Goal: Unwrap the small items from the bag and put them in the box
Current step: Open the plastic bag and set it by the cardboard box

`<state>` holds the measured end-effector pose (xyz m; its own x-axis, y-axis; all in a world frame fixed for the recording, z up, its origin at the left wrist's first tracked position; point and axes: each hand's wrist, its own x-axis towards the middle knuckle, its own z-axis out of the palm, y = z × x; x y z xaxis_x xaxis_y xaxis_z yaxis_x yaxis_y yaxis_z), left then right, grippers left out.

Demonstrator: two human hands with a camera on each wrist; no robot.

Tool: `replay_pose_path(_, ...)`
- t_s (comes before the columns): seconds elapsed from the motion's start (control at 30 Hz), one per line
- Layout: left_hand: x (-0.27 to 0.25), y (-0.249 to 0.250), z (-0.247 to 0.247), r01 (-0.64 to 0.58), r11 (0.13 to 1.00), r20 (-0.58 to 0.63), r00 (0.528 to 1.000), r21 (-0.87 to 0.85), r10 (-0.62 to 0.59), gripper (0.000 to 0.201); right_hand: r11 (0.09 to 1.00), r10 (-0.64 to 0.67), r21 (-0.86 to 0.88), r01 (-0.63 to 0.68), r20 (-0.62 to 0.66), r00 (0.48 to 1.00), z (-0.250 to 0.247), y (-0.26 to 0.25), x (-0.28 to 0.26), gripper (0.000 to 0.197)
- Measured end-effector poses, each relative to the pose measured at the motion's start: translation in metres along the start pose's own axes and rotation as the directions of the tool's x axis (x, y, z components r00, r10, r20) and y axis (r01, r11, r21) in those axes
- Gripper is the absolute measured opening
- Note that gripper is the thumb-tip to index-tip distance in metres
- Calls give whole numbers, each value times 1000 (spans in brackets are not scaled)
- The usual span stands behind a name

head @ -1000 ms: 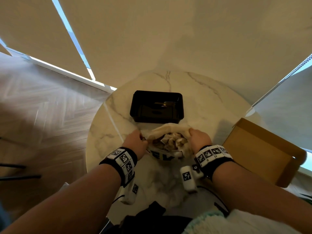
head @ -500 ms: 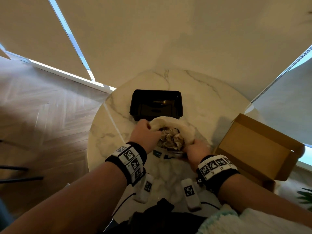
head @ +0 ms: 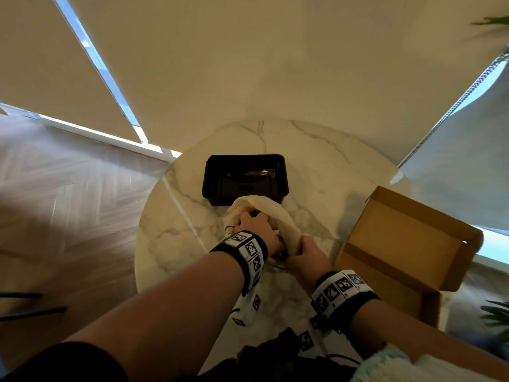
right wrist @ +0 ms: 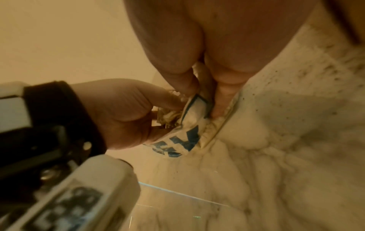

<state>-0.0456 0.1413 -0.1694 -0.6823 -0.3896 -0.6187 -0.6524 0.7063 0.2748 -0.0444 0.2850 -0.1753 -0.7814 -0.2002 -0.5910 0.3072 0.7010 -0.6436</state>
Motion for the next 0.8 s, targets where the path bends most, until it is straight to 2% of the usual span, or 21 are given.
replay_pose_path(0.17, 5, -7, -2, -48, 993, -42, 998, 111, 53, 69, 999, 17, -36, -17, 19, 1000, -1, -3, -2, 29)
replay_pose_path(0.27, 8, -10, 0, -100, 982, -69, 991, 161, 112, 57, 1000, 20, -13, -20, 7, 1000, 2, -2, 0, 28)
replay_pose_path(0.43, -3, -13, -11, -166, 984, -113, 979, 58, 171, 31, 996, 44, 75, -44, 0, 999, 4, -3, 2, 30)
replay_pose_path(0.6, -13, -19, -20, -202, 975, -138, 972, -91, 189, 41, 986, 61, 159, -56, -30, 998, 8, 5, 15, 34)
replay_pose_path(0.8, -23, -20, -30, -159, 987, -140, 977, 15, 160, 43, 988, 46, 152, -41, -27, 999, 11, 7, 22, 32)
